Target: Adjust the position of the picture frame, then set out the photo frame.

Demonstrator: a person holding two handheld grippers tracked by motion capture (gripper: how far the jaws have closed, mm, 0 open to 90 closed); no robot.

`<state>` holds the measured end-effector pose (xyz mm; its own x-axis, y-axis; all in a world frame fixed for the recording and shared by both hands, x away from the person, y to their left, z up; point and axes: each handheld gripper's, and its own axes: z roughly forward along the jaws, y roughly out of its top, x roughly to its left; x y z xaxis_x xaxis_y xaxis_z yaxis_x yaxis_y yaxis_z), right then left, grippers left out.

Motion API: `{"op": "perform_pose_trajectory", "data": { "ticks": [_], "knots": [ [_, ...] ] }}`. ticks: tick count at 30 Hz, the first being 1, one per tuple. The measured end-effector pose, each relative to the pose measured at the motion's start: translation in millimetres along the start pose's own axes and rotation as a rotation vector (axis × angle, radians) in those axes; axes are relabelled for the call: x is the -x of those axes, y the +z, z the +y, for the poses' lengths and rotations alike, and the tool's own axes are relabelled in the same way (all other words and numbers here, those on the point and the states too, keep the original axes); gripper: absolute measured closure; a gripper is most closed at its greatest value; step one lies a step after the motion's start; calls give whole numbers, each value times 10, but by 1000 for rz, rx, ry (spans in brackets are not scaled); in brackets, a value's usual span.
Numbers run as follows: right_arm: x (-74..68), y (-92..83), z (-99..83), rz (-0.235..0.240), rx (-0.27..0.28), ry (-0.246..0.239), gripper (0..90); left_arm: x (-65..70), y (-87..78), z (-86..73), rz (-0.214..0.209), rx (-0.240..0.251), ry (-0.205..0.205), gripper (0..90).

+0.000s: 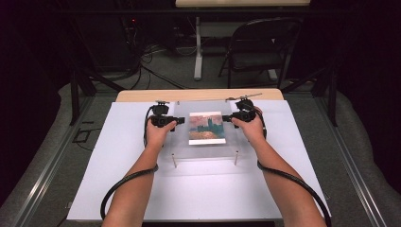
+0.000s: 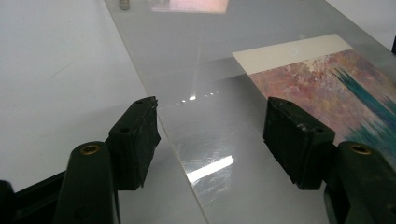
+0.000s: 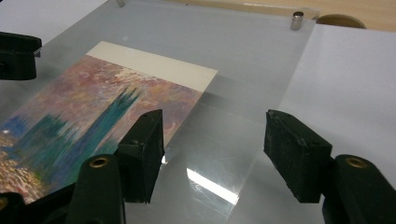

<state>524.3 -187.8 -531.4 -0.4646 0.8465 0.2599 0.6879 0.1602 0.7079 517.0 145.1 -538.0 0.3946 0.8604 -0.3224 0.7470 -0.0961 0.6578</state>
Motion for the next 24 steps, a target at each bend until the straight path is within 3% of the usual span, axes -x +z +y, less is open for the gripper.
{"op": "perform_pose_trajectory", "data": {
  "ticks": [16,24],
  "knots": [
    [72,67,3,19,-17,64,355,-55,39,-14,-36,5,-58,325],
    [113,76,-11,50,-28,109,337,-64,41,-24,-57,-8,-79,297]
  ]
}}
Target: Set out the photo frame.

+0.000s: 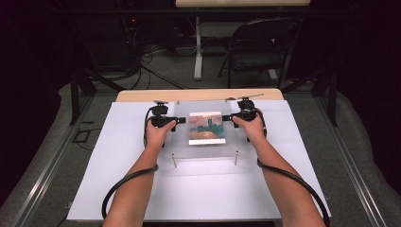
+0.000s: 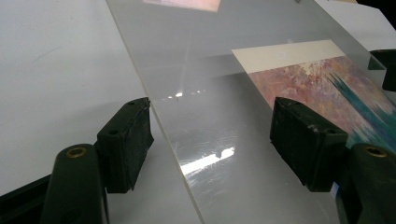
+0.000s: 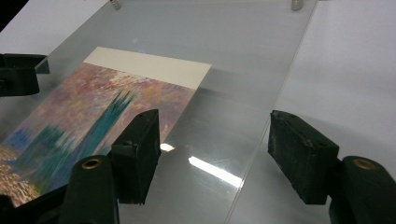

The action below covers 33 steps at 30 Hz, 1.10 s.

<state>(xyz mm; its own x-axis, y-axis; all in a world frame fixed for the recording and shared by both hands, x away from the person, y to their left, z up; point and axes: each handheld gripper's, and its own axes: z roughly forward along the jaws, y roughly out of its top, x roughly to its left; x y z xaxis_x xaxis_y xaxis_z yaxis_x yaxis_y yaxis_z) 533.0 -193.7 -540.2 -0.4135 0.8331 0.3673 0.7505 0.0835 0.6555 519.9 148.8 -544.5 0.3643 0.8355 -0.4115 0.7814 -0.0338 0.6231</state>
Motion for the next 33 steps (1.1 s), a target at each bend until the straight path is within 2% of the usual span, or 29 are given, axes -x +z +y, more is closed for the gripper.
{"op": "perform_pose_trajectory", "data": {
  "ticks": [4,8,14,17,25,33],
  "knots": [
    [14,7,-9,13,1,19,325,-7,0,-8,-9,-1,-10,294],
    [21,8,-12,16,-1,21,319,4,4,-3,-3,-6,-3,283],
    [22,15,-13,17,0,29,314,5,30,8,-14,-23,-16,240],
    [25,29,-17,21,8,33,304,-1,42,10,-24,-27,-31,240],
    [39,39,-24,48,-9,69,299,7,52,11,-27,-29,-37,239],
    [32,53,-37,56,-6,78,289,6,53,11,-35,-35,-45,241]
  ]
}}
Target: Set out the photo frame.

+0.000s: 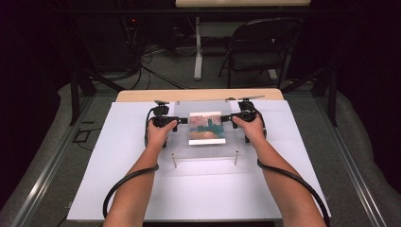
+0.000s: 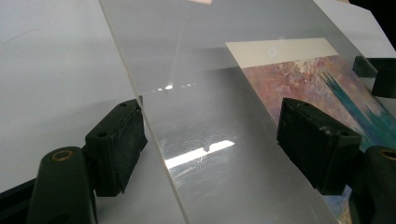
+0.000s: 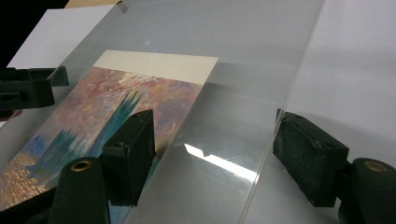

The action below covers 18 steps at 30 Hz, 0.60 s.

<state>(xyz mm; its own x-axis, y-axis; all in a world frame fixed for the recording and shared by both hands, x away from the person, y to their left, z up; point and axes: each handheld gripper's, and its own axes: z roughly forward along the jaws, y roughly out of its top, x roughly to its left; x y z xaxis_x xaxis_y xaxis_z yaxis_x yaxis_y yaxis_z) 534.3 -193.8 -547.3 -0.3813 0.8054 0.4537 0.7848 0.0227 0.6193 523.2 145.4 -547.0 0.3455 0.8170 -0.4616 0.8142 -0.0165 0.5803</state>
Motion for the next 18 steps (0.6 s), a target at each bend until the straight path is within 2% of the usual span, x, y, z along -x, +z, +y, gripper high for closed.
{"op": "perform_pose_trajectory", "data": {
  "ticks": [4,7,18],
  "knots": [
    [-2,1,-2,-1,3,-1,289,2,-3,-8,-5,-1,-7,242],
    [-7,2,1,-2,4,-1,289,-5,-14,-6,-15,-11,-27,257],
    [-21,-4,4,-11,7,-3,296,2,-28,5,-9,-7,-18,271]
  ]
}}
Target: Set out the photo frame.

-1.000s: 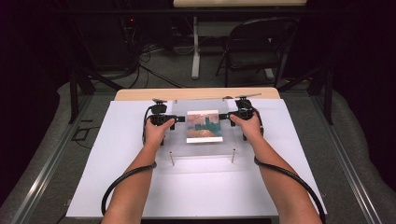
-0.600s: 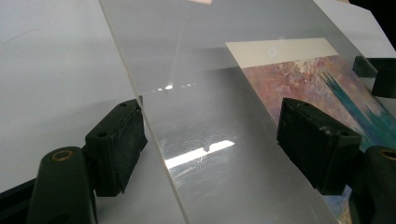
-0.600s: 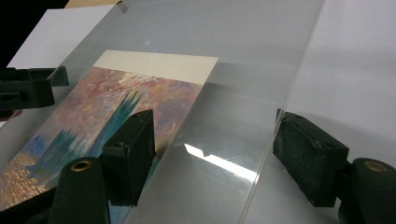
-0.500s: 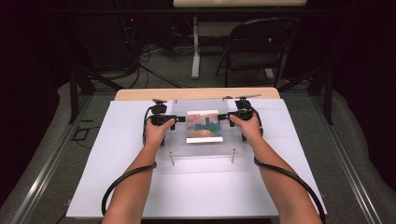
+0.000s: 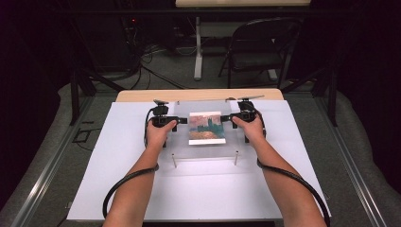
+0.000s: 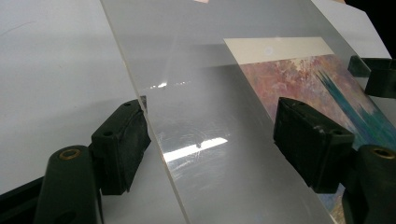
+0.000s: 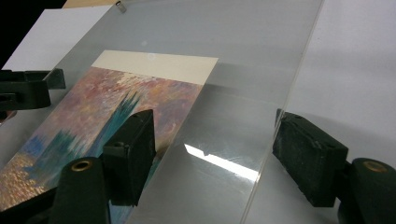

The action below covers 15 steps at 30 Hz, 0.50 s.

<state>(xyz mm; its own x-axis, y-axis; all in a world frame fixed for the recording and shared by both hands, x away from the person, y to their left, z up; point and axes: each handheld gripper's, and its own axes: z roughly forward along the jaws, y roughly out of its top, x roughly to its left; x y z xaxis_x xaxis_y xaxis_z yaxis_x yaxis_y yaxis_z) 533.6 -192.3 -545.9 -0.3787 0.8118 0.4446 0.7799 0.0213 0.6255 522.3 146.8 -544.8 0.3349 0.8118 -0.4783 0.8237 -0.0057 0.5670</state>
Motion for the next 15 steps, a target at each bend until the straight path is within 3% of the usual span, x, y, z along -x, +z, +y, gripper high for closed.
{"op": "perform_pose_trajectory", "data": {
  "ticks": [15],
  "knots": [
    [-40,-89,16,-4,27,-25,309,59,-63,38,13,33,7,304]
  ]
}}
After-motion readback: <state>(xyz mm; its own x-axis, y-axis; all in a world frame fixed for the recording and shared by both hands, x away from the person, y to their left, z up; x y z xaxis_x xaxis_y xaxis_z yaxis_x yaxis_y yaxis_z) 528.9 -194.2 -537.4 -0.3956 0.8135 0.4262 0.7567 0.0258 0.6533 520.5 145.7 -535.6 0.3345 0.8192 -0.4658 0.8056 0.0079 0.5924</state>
